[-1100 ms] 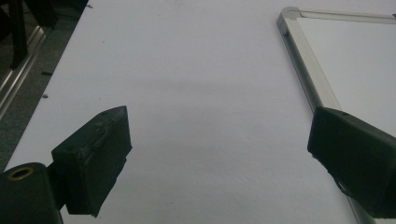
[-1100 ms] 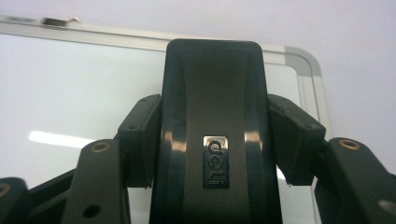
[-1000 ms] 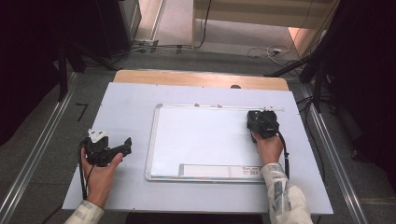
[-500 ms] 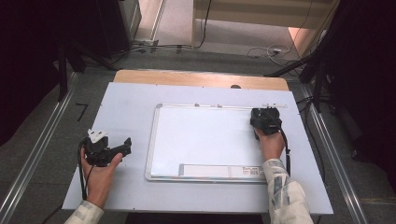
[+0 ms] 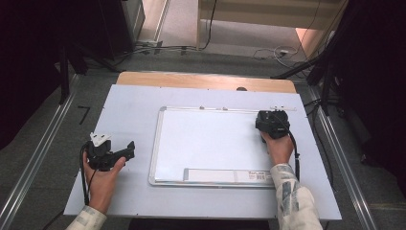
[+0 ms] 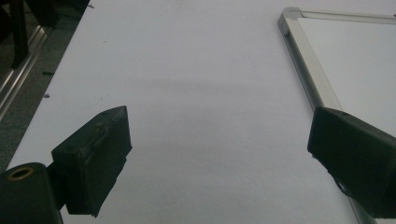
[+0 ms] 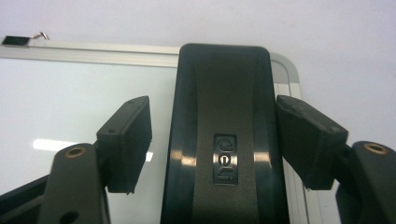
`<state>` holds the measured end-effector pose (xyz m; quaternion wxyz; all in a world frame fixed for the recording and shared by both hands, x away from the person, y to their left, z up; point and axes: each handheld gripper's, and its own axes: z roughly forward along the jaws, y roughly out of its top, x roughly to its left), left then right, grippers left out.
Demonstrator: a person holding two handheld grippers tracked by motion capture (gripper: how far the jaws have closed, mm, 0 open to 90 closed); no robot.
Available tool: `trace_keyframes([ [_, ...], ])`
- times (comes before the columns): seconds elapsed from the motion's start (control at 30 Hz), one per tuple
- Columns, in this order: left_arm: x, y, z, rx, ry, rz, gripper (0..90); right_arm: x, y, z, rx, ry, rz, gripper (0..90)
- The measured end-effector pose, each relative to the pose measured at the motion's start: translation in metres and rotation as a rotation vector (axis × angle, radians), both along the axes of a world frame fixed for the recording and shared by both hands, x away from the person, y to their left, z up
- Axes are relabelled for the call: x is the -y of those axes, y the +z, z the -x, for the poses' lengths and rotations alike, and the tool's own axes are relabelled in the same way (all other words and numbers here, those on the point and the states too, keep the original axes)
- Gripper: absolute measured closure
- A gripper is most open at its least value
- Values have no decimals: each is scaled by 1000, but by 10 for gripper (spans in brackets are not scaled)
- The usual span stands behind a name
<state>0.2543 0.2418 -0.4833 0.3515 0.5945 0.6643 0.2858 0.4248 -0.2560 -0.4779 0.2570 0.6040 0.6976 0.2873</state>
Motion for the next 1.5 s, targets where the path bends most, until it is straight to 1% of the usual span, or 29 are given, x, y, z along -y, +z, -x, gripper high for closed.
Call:
trace_keyframes([
  [0.03, 0, 0, 0, 0, 0, 0, 65, 0, 1, 1, 5, 1, -8, 247],
  [0.2, 0, 0, 1, 1, 4, 1, 64, 1, 8, 6, 24, 16, -19, 194],
  [0.23, 0, 0, 1, 2, 6, 1, 64, 2, 10, 7, 29, 18, -20, 191],
  [0.27, 0, 0, 1, 2, 6, 2, 64, 3, 12, 8, 32, 24, -35, 184],
  [0.37, 0, 0, 1, 3, 5, 1, 64, 6, 16, 13, 43, 38, -43, 180],
  [0.5, 0, 1, 1, 3, 6, 0, 64, 7, 21, 22, 64, 75, -45, 180],
  [0.57, 0, 1, 1, 2, 7, -1, 64, 7, 24, 27, 78, 90, -37, 180],
  [0.6, 0, 1, 1, 2, 7, -1, 64, 7, 25, 31, 84, 104, -40, 180],
  [0.73, 0, 1, 1, 2, 7, -2, 65, 10, 31, 41, 102, 131, -55, 180],
  [0.8, -1, 0, 1, 2, 8, -3, 64, 12, 33, 47, 118, 144, -45, 181],
  [0.9, -1, 0, 1, 1, 9, -3, 64, 15, 36, 56, 125, 163, -61, 181],
  [1.1, 0, 1, 1, 1, 11, -3, 64, 17, 41, 70, 140, 198, -63, 181],
  [1.23, -1, 1, 1, 0, 15, 0, 64, 19, 45, 79, 156, 206, -62, 182],
  [1.3, -2, 1, 1, 2, 17, 3, 64, 23, 44, 84, 166, 205, -73, 185],
  [1.37, -3, 2, 2, 7, 20, 5, 64, 25, 44, 87, 170, 211, -67, 185],
  [1.5, -5, 2, 2, 6, 24, 11, 64, 31, 45, 95, 178, 203, -60, 187],
])
